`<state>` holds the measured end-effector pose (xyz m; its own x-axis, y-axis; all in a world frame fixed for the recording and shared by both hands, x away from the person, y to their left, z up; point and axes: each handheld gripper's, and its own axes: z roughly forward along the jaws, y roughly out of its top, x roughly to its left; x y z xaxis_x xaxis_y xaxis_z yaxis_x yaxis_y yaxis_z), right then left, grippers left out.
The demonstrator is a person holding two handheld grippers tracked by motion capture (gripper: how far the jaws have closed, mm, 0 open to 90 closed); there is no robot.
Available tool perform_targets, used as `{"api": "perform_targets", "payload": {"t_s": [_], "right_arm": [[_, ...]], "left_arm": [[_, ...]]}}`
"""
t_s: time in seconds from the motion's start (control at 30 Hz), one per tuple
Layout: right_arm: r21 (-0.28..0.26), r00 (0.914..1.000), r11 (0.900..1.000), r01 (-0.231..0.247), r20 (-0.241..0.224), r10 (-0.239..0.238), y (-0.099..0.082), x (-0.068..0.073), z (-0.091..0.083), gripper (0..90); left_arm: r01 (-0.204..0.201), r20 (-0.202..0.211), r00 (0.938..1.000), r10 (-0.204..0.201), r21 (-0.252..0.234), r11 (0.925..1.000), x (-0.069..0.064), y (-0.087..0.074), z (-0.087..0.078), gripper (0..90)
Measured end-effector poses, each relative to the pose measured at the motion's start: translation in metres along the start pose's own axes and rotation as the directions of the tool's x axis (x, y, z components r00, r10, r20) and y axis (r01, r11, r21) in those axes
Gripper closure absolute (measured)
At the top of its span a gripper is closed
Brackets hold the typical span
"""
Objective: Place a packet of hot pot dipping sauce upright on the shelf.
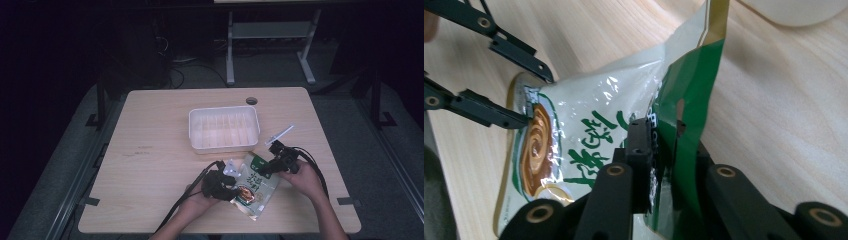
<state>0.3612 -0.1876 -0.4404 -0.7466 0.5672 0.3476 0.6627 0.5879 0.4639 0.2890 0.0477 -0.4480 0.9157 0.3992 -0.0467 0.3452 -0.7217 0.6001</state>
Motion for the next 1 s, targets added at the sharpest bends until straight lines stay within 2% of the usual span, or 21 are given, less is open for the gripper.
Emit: {"api": "perform_targets", "payload": {"t_s": [0.17, 0.3, 0.4, 0.7, 0.87, 1.0], "right_arm": [[-0.005, 1.0, 1.0, -0.005, -0.003, 0.005, 0.0, 0.003, -0.002, 84.3], [-0.002, 0.9998, 0.9998, -0.019, -0.008, 0.019, 0.001, 0.005, -0.003, 87.2], [0.001, 0.9991, 0.9992, -0.04, -0.016, 0.04, 0.001, 0.007, -0.004, 88.2], [-0.01, 0.9977, 0.9982, -0.06, -0.032, 0.06, 0.0, 0.014, -0.01, 88.8], [-0.031, 0.9921, 0.9936, -0.108, -0.067, 0.106, -0.002, 0.016, -0.018, 88.7], [-0.043, 0.991, 0.9929, -0.111, -0.08, 0.107, -0.004, 0.022, -0.025, 88.7]], "left_arm": [[-0.014, -0.018, 0.9997, 0.014, 0.005, 0.9999, -0.001, 0.0, -0.003, 59.3], [-0.003, -0.027, 0.9996, 0.003, -0.016, 0.9999, 0.001, -0.002, -0.011, 57.9], [-0.01, -0.035, 0.9994, 0.009, -0.023, 0.9997, 0.003, -0.005, -0.019, 56.5], [-0.008, -0.06, 0.9982, 0.005, -0.046, 0.9989, 0.011, -0.024, -0.043, 51.2], [0.005, -0.073, 0.9973, -0.009, -0.049, 0.9988, 0.016, -0.034, -0.053, 47.9], [0.016, -0.083, 0.9963, -0.021, -0.055, 0.9984, 0.02, -0.045, -0.061, 46.4]]}}
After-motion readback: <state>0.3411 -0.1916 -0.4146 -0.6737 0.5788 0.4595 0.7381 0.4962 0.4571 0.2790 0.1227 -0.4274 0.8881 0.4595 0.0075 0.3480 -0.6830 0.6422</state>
